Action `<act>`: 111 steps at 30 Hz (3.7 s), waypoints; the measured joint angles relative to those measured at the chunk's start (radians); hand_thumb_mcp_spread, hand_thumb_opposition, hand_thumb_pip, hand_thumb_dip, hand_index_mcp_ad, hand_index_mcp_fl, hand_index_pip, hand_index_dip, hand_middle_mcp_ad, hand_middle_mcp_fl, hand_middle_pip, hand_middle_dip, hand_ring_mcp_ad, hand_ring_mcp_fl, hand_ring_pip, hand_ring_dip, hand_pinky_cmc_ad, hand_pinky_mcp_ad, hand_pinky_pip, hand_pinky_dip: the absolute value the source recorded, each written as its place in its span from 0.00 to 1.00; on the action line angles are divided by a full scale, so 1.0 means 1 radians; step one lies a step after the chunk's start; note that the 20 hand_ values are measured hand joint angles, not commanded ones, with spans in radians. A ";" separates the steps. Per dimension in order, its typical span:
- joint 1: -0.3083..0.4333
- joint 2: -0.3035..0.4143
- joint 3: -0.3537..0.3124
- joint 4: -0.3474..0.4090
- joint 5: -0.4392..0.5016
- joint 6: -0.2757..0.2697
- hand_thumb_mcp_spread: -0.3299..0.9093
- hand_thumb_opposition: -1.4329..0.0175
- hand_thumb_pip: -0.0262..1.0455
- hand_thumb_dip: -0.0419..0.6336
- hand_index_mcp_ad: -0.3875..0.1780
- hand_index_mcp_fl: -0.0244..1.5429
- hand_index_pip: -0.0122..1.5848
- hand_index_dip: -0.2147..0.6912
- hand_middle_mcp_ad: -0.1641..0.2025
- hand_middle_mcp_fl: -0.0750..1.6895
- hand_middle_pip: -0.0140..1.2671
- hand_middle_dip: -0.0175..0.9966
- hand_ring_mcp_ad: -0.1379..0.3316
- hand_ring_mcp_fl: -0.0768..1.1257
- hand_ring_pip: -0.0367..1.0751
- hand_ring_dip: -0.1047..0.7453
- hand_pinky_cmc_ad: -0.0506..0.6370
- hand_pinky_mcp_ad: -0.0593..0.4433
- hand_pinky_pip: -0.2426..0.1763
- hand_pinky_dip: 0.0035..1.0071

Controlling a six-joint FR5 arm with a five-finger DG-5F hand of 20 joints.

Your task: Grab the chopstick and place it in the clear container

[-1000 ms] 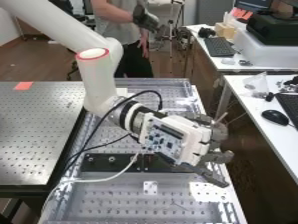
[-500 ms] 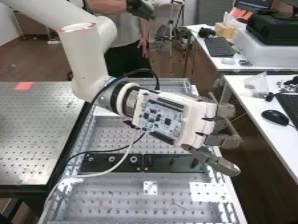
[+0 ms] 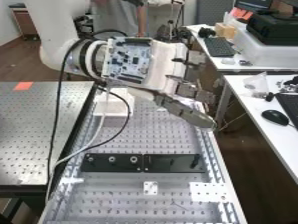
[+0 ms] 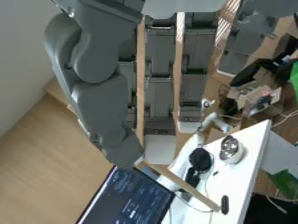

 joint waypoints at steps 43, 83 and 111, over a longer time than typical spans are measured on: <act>0.390 -0.103 0.346 -0.773 0.184 0.111 0.84 0.30 0.51 0.45 0.47 0.51 0.72 0.32 0.46 0.74 0.46 0.74 0.40 0.73 0.11 0.73 0.54 0.67 0.62 0.18; 0.304 -0.432 0.760 -1.242 -0.067 0.238 0.81 0.28 0.51 0.46 0.46 0.54 0.68 0.37 0.47 0.72 0.45 0.74 0.37 0.78 0.11 0.73 0.54 0.71 0.62 0.18; 0.295 -0.575 0.956 -1.408 -0.101 0.151 0.80 0.27 0.51 0.46 0.47 0.54 0.66 0.39 0.51 0.71 0.44 0.74 0.36 0.80 0.11 0.73 0.55 0.71 0.58 0.20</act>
